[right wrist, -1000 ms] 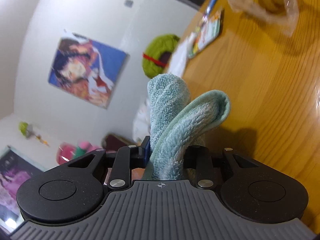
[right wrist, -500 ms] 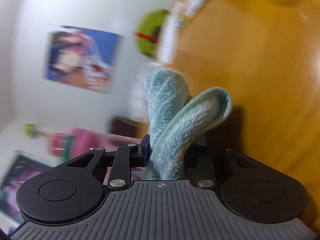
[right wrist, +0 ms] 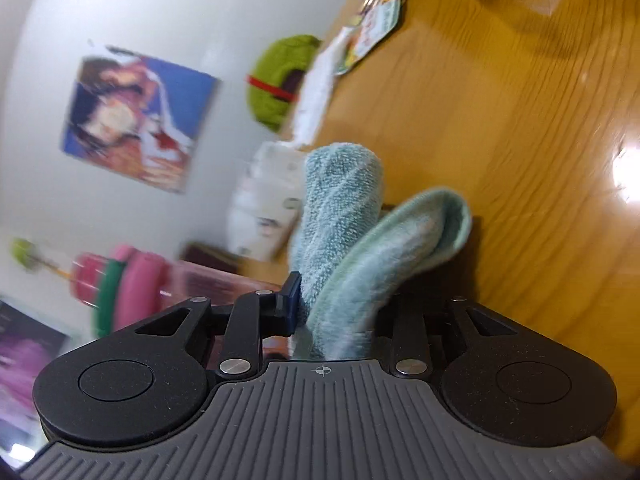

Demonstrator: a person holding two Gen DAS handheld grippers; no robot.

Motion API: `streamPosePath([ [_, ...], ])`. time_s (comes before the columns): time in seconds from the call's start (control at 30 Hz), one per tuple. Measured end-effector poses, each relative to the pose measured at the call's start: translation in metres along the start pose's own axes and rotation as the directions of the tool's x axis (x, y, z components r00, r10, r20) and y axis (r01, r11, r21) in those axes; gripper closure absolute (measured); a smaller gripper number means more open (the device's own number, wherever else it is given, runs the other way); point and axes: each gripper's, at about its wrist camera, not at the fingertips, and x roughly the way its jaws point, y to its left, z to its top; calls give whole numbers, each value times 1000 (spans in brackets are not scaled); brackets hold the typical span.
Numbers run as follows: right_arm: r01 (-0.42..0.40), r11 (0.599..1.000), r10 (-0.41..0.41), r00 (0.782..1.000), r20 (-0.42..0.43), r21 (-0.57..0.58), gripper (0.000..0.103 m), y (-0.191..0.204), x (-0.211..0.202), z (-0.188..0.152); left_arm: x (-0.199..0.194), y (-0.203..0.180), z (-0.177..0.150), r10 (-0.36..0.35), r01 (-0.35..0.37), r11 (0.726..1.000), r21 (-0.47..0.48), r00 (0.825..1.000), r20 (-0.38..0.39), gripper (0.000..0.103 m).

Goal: Clean container
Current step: 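Rub the towel in the right gripper over the bottle's lid and body, then wipe the blue towel in the right gripper along the pink bottle's side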

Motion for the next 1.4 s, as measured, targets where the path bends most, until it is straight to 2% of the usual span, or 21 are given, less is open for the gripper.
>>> streamPosePath([
  [0.1,5,998,-2,999,44,-65,41,8,-10,1,-1,1,0,1,-1,1000,-8,1000,-1,32],
  [0.3,104,987,-87,987,136,-123,38,15,-20,6,-3,0,-1,14,-14,1000,-13,1000,2,28],
  [0.37,156,977,-135,980,149,-143,44,16,-19,5,-4,0,-1,17,-16,1000,-13,1000,4,27],
  [0.43,242,952,-213,963,165,-185,72,17,-16,0,-4,0,-1,16,-16,1000,-17,1000,0,27],
  [0.53,291,930,-256,951,174,-224,77,18,-14,-3,-5,0,-2,12,-12,1000,-18,1000,-3,28],
  [0.6,239,948,-202,962,182,-213,80,20,-18,-4,-5,0,-2,7,-7,1000,-18,1000,-8,32],
  [0.63,165,968,-130,974,183,-191,81,21,-20,-4,-5,0,-2,2,-2,1000,-18,1000,-9,38],
  [0.7,-40,992,61,981,182,-121,81,15,-30,-2,-5,1,-2,-6,6,1000,-19,1000,-9,38],
  [0.73,-192,979,200,963,179,-61,81,8,-35,1,-5,0,-2,-6,6,1000,-19,1000,-9,38],
  [0.8,-478,875,460,871,170,81,81,-10,-34,5,-5,0,-2,-6,6,1000,-18,1000,-9,38],
  [0.83,-551,823,531,833,157,138,80,-16,-30,6,-5,0,-3,-6,6,1000,-18,1000,-9,38],
  [0.87,-581,794,563,814,140,181,80,-20,-26,6,-5,0,-3,-6,6,1000,-18,1000,-9,39],
  [0.9,-581,786,569,813,120,210,80,-22,-21,6,-5,0,-3,-6,6,1000,-17,1000,-9,39],
  [1.03,-321,927,324,946,14,197,78,-21,-5,2,-5,-1,-3,-2,1,1000,-24,1000,-9,39],
  [1.1,-162,968,171,985,-33,190,78,-24,1,1,-5,-2,-3,0,0,1000,-19,1000,-10,38],
  [1.13,-98,979,109,993,-50,178,77,-25,3,1,-5,-3,-3,3,-3,1000,-12,1000,-10,38],
  [1.2,-87,987,94,995,-44,136,76,-20,4,1,-5,-4,-3,2,-2,1000,-9,1000,-11,38],
  [1.27,-207,971,208,978,10,121,76,-14,-5,2,-5,-3,-3,-4,4,1000,-18,1000,-12,38],
  [1.33,-385,913,380,923,67,134,76,-14,-15,6,-5,-3,-3,0,0,1000,-12,1000,-12,38],
  [1.37,-436,890,429,900,82,134,76,-13,-19,7,-5,-3,-3,1,-1,1000,-10,1000,-12,38],
  [1.4,-449,884,442,893,84,128,76,-12,-22,6,-5,-3,-3,1,-1,1000,-11,1000,-12,38],
])
